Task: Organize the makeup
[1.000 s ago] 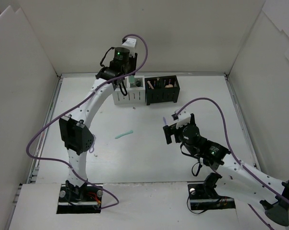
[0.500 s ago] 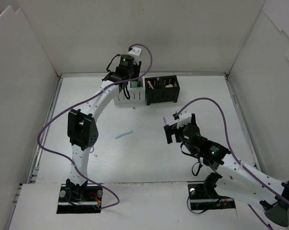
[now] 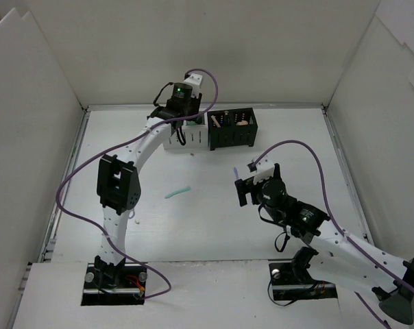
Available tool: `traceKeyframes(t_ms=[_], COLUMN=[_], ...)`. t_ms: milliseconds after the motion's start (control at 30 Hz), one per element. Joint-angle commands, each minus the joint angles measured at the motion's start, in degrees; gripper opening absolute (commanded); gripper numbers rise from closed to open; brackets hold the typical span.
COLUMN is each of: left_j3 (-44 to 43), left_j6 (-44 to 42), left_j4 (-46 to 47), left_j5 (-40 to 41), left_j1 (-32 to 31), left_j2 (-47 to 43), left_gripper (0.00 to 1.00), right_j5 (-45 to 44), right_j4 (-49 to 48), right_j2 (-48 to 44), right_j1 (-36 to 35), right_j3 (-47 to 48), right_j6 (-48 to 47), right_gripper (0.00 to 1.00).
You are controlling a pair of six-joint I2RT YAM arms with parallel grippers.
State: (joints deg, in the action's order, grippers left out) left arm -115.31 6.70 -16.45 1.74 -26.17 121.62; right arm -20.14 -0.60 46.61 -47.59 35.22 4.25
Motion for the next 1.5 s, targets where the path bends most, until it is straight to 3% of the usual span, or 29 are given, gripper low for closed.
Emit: traceKeyframes(t_ms=[0, 233, 467, 800, 967, 1200, 1467], left_j3=[-0.97, 2.19, 4.03, 7.55, 8.08, 9.22, 8.16], left_j6=[0.42, 1.91, 2.62, 3.76, 5.08, 7.10, 14.30], left_j4=[1.95, 3.00, 3.26, 4.76, 4.41, 0.46, -16.67], left_j5=[-0.42, -1.03, -1.03, -3.85, -4.99, -3.15, -4.11], left_j1=[0.33, 1.39, 1.92, 1.92, 1.92, 2.44, 4.20], left_j2=[-1.30, -1.56, -1.83, -4.64, -6.04, -17.01, -31.25], left_gripper=[0.00, 0.07, 0.22, 0.50, 0.59, 0.80, 0.94], right_j5=[-1.83, -2.44, -4.91, -4.38, -3.33, 0.88, 5.89], right_j4=[-2.13, -1.33, -0.02, 3.33, 4.20, 4.21, 3.50], right_j2=[1.46, 2.35, 4.97, 9.73, 11.22, 19.38, 35.90], right_j1=[0.40, 0.48, 0.66, 3.73, 5.66, 8.74, 12.17], right_j3=[1.25, 1.87, 3.10, 5.21, 5.99, 9.59, 16.62], right_j6=[1.11, 2.43, 4.19, 9.02, 9.46, 10.60, 12.18], right_gripper=[0.87, 0.86, 0.85, 0.71, 0.61, 0.50, 0.48])
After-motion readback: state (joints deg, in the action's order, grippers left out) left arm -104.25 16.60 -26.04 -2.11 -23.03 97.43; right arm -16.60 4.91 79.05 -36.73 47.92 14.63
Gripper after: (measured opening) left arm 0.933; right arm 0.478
